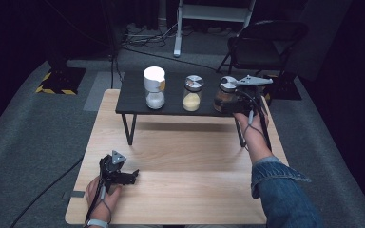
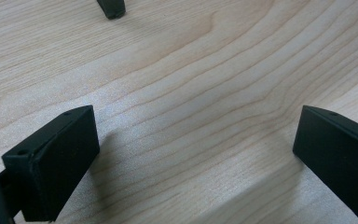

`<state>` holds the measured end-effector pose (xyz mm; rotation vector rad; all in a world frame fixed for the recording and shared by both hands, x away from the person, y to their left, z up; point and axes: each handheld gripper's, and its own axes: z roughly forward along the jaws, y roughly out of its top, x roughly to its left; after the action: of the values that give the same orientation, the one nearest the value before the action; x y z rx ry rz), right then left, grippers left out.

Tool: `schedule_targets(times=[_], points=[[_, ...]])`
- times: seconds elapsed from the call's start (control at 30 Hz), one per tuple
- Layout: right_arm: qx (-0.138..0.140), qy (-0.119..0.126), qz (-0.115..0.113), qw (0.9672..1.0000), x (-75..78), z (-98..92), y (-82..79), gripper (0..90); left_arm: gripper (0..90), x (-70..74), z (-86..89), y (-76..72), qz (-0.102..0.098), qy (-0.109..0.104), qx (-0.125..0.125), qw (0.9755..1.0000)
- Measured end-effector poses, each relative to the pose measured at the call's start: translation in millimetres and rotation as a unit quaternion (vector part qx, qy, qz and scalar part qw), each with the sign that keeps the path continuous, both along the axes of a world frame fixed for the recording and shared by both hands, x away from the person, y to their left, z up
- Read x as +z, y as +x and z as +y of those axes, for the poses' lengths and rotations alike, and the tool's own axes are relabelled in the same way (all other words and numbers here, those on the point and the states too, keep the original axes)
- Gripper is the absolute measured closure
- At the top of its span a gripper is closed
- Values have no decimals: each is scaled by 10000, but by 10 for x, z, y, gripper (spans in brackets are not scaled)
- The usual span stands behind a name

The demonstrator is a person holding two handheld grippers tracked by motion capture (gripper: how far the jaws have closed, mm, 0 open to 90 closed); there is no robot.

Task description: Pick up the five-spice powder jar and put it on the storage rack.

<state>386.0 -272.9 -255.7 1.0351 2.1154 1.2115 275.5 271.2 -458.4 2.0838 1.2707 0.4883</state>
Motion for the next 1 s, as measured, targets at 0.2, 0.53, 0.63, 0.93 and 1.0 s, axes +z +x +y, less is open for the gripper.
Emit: schedule_targets(times=[0.2, 0.53, 0.63, 0.93, 1.0], points=[[26, 198, -312, 9993, -50, -196, -277, 74, 3, 3, -2, 4, 10, 2, 7, 10000], [41, 217, -343, 9992, -300, -473, -578, 64, 3, 3, -1, 5, 12, 2, 6, 10000], [68, 211, -265, 9994, -416, -545, -653, 62, 3, 3, -2, 5, 10, 2, 9, 10000], [51, 93, -106, 9999, -753, -691, -822, 41, 3, 3, -2, 5, 10, 2, 10, 10000], [64, 63, -53, 9999, -822, -714, -836, 37, 2, 3, -2, 5, 10, 2, 10, 10000]])
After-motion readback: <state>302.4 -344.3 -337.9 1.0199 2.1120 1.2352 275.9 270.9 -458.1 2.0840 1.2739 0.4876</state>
